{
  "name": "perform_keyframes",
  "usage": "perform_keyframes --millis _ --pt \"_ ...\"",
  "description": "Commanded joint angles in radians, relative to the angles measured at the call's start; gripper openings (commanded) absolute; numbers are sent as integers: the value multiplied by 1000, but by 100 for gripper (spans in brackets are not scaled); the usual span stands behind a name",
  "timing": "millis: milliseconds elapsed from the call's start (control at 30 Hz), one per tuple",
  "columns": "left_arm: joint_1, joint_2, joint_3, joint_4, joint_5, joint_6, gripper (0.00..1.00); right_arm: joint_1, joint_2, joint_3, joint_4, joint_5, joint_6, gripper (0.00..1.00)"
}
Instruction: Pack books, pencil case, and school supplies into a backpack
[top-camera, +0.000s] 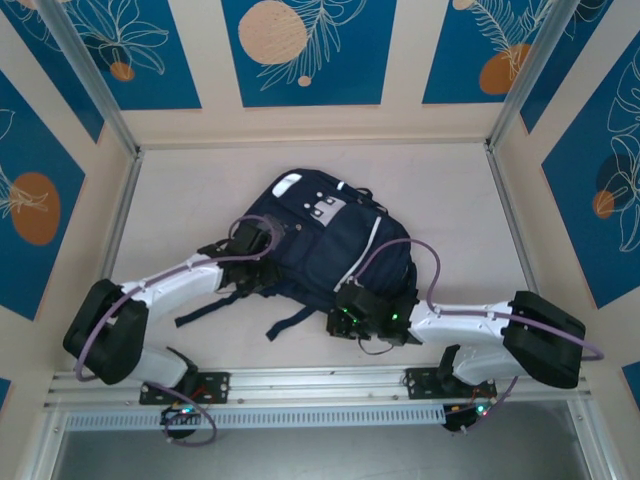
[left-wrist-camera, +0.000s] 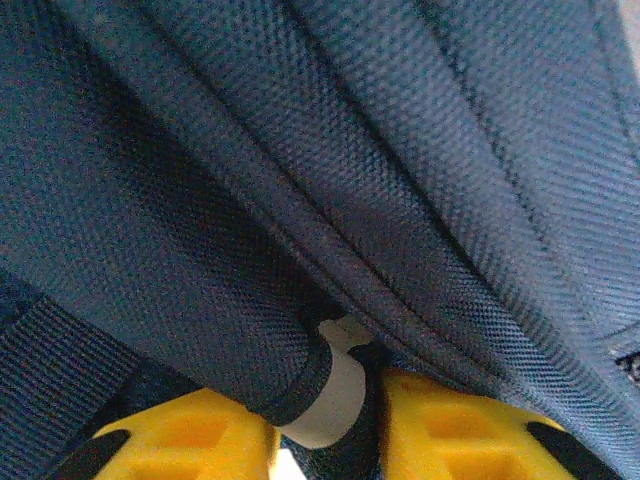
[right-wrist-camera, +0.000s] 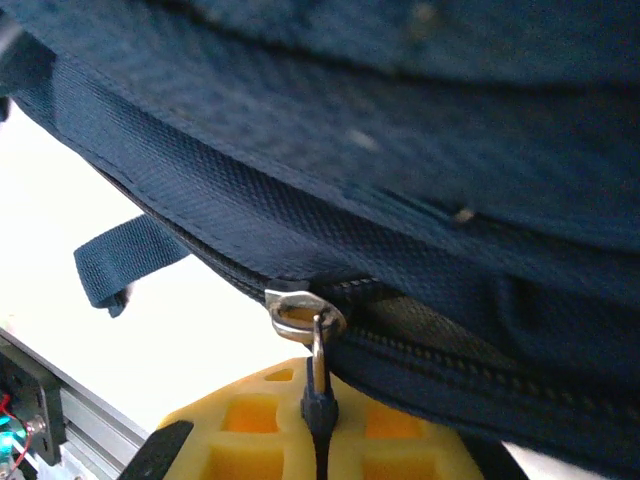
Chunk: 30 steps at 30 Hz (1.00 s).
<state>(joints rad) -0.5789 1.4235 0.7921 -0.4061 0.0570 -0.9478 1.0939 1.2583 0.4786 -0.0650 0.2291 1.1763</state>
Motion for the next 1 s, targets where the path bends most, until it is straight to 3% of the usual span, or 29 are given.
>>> perform_keyframes --millis 0,500,700,800,967 --pt "47 31 27 -15 -111 5 26 1 -43 6 -199 22 -34 0" --pt "123 78 73 -66 -163 8 23 -145 -323 -56 -481 -36 -173 0" --pt "127 162 204 -103 -176 18 26 -129 -262 7 -455 -113 -310 0" --pt "129 251 353 -136 -84 55 37 -79 -171 58 -354 -139 -353 0" --pt "129 200 410 -157 -94 58 68 -31 53 194 -152 -159 -359 0"
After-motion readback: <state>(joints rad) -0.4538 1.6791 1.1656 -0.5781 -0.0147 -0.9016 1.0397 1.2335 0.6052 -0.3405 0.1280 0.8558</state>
